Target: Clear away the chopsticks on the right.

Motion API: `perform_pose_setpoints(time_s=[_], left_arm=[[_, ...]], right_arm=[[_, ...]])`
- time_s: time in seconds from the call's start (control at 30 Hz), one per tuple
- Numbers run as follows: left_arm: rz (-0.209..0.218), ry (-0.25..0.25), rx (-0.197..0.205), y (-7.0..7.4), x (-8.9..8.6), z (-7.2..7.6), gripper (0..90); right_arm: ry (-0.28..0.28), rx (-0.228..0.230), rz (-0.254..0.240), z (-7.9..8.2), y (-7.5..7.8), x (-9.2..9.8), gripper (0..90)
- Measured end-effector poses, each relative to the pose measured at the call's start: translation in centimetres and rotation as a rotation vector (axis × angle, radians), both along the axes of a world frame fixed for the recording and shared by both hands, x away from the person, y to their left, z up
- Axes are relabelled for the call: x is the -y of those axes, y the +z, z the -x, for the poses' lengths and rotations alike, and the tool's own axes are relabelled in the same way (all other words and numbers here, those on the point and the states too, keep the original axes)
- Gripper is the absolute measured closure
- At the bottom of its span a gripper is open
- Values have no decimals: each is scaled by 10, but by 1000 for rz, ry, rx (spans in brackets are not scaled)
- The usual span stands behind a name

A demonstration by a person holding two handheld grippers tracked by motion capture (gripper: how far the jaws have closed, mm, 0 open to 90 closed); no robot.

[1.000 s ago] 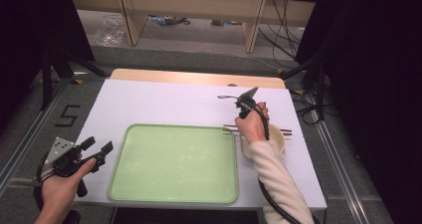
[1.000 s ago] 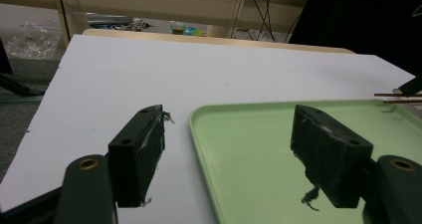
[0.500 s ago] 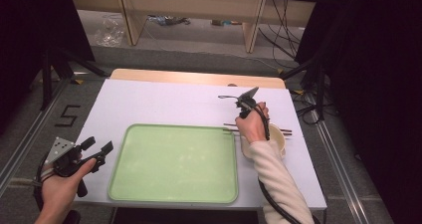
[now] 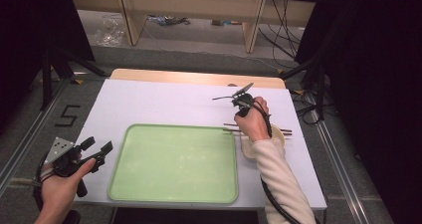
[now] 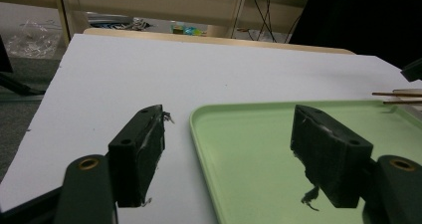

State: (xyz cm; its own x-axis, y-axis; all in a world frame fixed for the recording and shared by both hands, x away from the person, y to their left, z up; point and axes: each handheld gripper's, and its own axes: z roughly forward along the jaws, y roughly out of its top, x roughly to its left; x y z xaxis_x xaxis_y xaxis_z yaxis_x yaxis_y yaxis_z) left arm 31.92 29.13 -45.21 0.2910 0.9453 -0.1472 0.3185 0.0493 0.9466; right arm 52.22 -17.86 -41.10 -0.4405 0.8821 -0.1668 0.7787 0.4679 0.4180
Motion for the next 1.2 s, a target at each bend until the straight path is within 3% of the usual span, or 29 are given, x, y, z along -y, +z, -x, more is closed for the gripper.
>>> perform_pose_setpoints(time_s=[0.03,0.07,0.1,0.13,0.17,0.2,0.3,0.37,0.47,0.57,0.83,1.2], left_arm=[[-5,-1,1,0,0,0,293],[-3,-1,0,0,0,0,293],[-2,-1,0,0,0,0,293],[2,-2,-2,0,0,0,293],[2,-2,-2,0,0,0,293],[3,-3,-2,0,0,0,293],[-14,-10,3,0,-1,-1,293],[-10,-12,2,0,0,-1,293],[11,-7,-2,0,1,0,293],[15,-7,-3,0,1,-1,293],[12,-7,1,0,0,0,293],[13,-8,-1,0,0,0,295]], right_arm=[[72,17,28,1,3,-1,697],[173,56,89,2,7,-5,640],[173,56,89,2,7,-5,640],[315,83,196,2,8,-7,607],[315,83,196,2,8,-7,607],[359,76,223,2,8,-8,592],[506,24,351,-2,6,-8,576],[514,20,372,-3,5,-8,576],[589,1,419,-8,2,-7,584],[662,-50,453,-9,-5,-13,594],[692,-114,474,-11,-18,-23,623],[726,-139,477,-14,-28,-32,660]])
